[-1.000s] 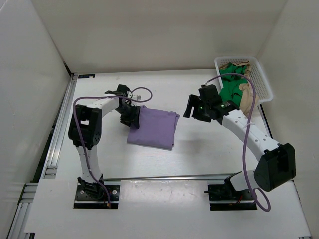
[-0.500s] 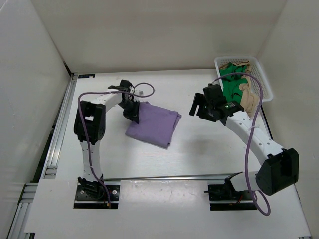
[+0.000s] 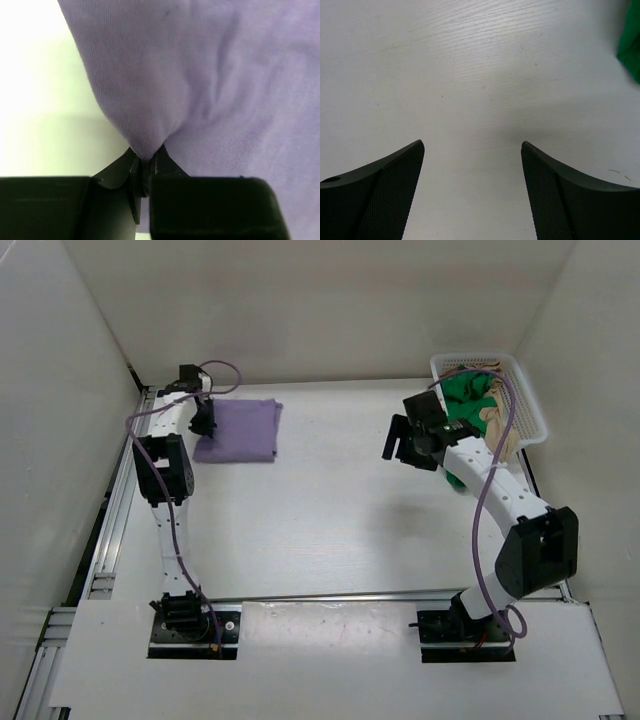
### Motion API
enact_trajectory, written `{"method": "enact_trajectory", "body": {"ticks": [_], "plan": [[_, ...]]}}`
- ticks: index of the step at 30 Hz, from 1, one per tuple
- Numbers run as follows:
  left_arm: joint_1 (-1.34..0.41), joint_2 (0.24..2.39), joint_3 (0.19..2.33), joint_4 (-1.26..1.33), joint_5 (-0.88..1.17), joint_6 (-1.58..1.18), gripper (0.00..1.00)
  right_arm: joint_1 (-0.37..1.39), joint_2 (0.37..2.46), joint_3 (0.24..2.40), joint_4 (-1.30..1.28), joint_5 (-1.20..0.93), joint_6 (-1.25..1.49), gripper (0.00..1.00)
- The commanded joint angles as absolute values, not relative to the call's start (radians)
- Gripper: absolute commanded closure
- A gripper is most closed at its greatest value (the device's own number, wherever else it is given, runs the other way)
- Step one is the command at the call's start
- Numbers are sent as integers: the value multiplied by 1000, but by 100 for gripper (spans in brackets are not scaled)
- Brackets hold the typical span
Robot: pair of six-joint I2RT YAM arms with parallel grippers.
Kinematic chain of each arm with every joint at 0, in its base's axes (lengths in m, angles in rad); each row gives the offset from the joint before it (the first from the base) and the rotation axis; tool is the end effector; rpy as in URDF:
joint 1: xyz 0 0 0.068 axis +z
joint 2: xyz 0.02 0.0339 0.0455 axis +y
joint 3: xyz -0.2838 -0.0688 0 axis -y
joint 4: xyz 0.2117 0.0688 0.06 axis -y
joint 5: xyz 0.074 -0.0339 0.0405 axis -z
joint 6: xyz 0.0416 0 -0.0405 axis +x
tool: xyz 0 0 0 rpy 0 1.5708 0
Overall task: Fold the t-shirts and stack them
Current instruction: Put the neatly folded tshirt into the corner of the board with the left arm
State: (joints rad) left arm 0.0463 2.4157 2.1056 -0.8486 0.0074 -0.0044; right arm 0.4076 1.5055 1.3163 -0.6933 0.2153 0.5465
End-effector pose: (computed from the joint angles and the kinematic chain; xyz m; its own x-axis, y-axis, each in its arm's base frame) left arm 0.4979 0.0228 0.1885 -0.9151 -0.0468 -0.4005 -0.0473 0.9988 -0.0085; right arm 0.2730 0.1082 0.3273 -0.7423 0.2325 -0.6284 0.1441 0.9713 0.1892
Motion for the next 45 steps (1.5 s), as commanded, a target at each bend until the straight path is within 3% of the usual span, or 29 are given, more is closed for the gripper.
{"method": "enact_trajectory", "body": {"ticks": [1,7,21,22,24,27,31,38,41,43,45], "plan": [[83,2457,2232,-735,-205,0,90,405,1554,1411,-762,239,518,18],[140,2583,2364,-635,-328,0,90,405,1647,1535,-836,250,499,18],[222,2718,2447,-385,-425,0,90,405,1782,1698,-930,259,480,18],[233,2718,2447,-385,-425,0,87,405,1782,1710,-930,259,480,18],[244,2706,2425,-374,-437,0,68,405,1782,1721,-930,259,480,18],[244,2706,2425,-365,-485,0,29,405,1793,1721,-930,259,471,18],[244,2706,2491,-307,-584,0,16,405,1802,1721,-930,239,471,19],[244,2603,2430,-233,-626,0,13,405,1793,1764,-930,270,459,19],[215,2421,2236,-233,-567,0,9,356,1784,1853,-930,290,448,18],[181,2228,2052,-233,-490,0,0,309,1784,1936,-930,301,448,17],[155,2037,1935,-233,-341,0,0,212,1795,1992,-905,301,457,15]]}}
